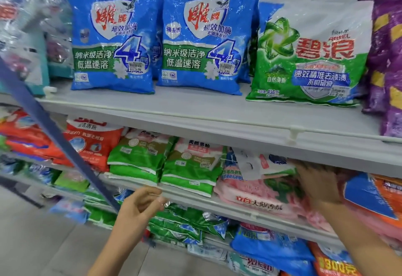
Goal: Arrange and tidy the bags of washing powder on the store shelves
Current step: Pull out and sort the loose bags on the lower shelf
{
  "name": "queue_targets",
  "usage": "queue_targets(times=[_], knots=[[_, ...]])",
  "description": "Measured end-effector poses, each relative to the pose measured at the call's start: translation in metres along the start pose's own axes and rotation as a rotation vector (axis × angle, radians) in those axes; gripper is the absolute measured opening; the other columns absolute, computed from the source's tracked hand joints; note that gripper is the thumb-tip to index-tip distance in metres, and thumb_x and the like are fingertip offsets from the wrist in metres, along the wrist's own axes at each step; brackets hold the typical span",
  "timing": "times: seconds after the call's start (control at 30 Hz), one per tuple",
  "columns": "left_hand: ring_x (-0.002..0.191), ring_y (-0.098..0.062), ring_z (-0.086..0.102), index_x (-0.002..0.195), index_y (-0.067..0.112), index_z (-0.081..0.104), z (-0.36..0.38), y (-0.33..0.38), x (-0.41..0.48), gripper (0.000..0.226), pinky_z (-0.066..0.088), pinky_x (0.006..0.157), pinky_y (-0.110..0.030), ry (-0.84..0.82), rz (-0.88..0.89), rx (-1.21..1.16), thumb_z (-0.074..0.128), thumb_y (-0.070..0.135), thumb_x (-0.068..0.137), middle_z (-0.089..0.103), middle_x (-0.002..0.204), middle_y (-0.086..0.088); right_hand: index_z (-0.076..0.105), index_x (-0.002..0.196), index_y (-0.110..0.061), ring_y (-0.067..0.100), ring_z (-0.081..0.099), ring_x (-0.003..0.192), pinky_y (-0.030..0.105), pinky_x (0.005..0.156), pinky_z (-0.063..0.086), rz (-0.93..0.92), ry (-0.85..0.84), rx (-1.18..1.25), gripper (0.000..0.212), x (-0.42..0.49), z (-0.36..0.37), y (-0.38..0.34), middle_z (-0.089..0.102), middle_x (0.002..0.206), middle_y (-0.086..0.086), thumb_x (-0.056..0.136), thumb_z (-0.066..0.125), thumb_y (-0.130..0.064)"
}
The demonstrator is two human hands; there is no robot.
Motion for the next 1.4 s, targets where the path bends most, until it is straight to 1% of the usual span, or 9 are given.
queue_targets(times=[0.2, 0.33, 0.47, 0.63, 0.77, 0.87, 1.1, 1.3, 1.4], knots=[[0.071, -0.017, 0.071, 0.092, 0.009, 0.066, -0.002, -0.001, 0.001, 0.008, 0.053, 0.065, -0.019, 0.012, -0.012, 0.016, 0.068, 0.009, 0.084, 0.074, 0.079, -0.009, 0.066, 0.085, -0.011, 0.032, 0.062, 0.067, 0.032, 0.056, 0.040, 0.079, 0.123, 0.151, 0.002, -0.005, -0.043, -0.012, 0.066, 0.075, 0.012, 0.084, 0.064, -0.011], [0.073, -0.014, 0.070, 0.095, 0.010, 0.066, -0.001, -0.003, 0.012, 0.009, 0.052, 0.063, -0.016, -0.046, -0.018, 0.042, 0.067, 0.009, 0.086, 0.075, 0.083, -0.009, 0.063, 0.114, -0.009, 0.030, 0.067, 0.064, 0.044, 0.060, 0.057, 0.053, 0.247, 0.537, 0.026, -0.037, -0.057, -0.030, 0.069, 0.075, 0.010, 0.089, 0.062, -0.013], [0.084, -0.013, 0.069, 0.103, 0.009, 0.064, -0.001, -0.011, 0.027, 0.020, 0.050, 0.069, -0.015, -0.180, -0.072, 0.114, 0.070, 0.010, 0.084, 0.073, 0.088, -0.009, 0.071, 0.089, 0.001, 0.022, 0.055, 0.034, 0.031, 0.034, 0.047, -0.092, 0.585, 0.507, 0.036, -0.051, -0.087, -0.049, 0.060, 0.047, 0.007, 0.060, 0.089, -0.011], [0.104, -0.005, 0.061, 0.119, 0.022, 0.052, 0.004, -0.032, 0.037, 0.048, 0.047, 0.081, -0.011, -0.465, -0.124, 0.275, 0.077, 0.023, 0.077, 0.064, 0.110, 0.007, 0.068, 0.081, -0.005, 0.014, 0.053, 0.041, 0.019, 0.041, 0.036, -0.090, 0.727, 0.651, 0.033, -0.063, -0.124, -0.084, 0.062, 0.055, 0.001, 0.080, 0.059, -0.037], [0.130, -0.014, 0.042, 0.146, 0.021, 0.027, 0.013, -0.040, 0.042, 0.101, 0.039, 0.109, -0.035, -0.634, -0.127, 0.295, 0.078, 0.048, 0.063, 0.044, 0.142, 0.000, 0.066, 0.083, -0.017, 0.000, 0.045, 0.044, 0.015, 0.044, 0.027, 0.005, 0.613, 0.862, 0.017, -0.069, -0.145, -0.112, 0.053, 0.053, -0.013, 0.084, 0.066, -0.034], [0.131, -0.011, 0.038, 0.148, 0.024, 0.022, 0.015, -0.039, 0.050, 0.124, 0.038, 0.106, -0.027, -0.699, -0.117, 0.201, 0.079, 0.069, 0.047, 0.037, 0.147, 0.002, 0.059, 0.074, -0.026, 0.003, 0.043, 0.047, 0.018, 0.046, 0.028, 0.087, 0.469, 1.226, 0.012, -0.068, -0.154, -0.128, 0.050, 0.052, -0.010, 0.084, 0.067, -0.027], [0.113, -0.024, 0.059, 0.125, 0.009, 0.048, 0.015, -0.051, 0.046, 0.112, 0.048, 0.093, -0.033, -0.682, -0.280, -0.515, 0.095, 0.045, 0.030, 0.064, 0.124, -0.009, 0.064, 0.083, -0.018, 0.020, 0.068, 0.072, 0.041, 0.070, 0.055, 0.231, 0.135, 1.682, 0.003, -0.066, -0.158, -0.164, 0.072, 0.083, 0.009, 0.085, 0.065, -0.016], [0.112, -0.001, 0.057, 0.125, 0.034, 0.043, -0.014, -0.070, 0.029, 0.090, 0.051, 0.087, -0.018, -0.647, -0.276, -0.270, 0.083, 0.060, 0.049, 0.054, 0.128, 0.016, 0.046, 0.114, -0.035, -0.022, 0.057, 0.080, 0.000, 0.063, 0.044, 0.202, 0.039, 1.566, 0.036, -0.077, -0.117, -0.180, 0.058, 0.103, -0.027, 0.087, 0.064, -0.021], [0.088, 0.014, 0.060, 0.133, 0.039, 0.031, -0.028, -0.087, 0.020, 0.081, 0.048, 0.080, -0.009, -0.634, -0.367, -0.241, 0.069, 0.060, 0.065, 0.048, 0.119, 0.030, 0.050, 0.125, -0.030, -0.003, 0.057, 0.108, 0.018, 0.089, 0.048, 0.287, -0.124, 1.622, 0.037, -0.085, -0.080, -0.200, 0.057, 0.123, -0.012, 0.091, 0.060, -0.021]])
Point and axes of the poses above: each hand's wrist, its own x-axis towards the middle knuckle, its own z-axis out of the palm, y = z × x, the point moved 1 cm from there along x, towards the middle knuckle
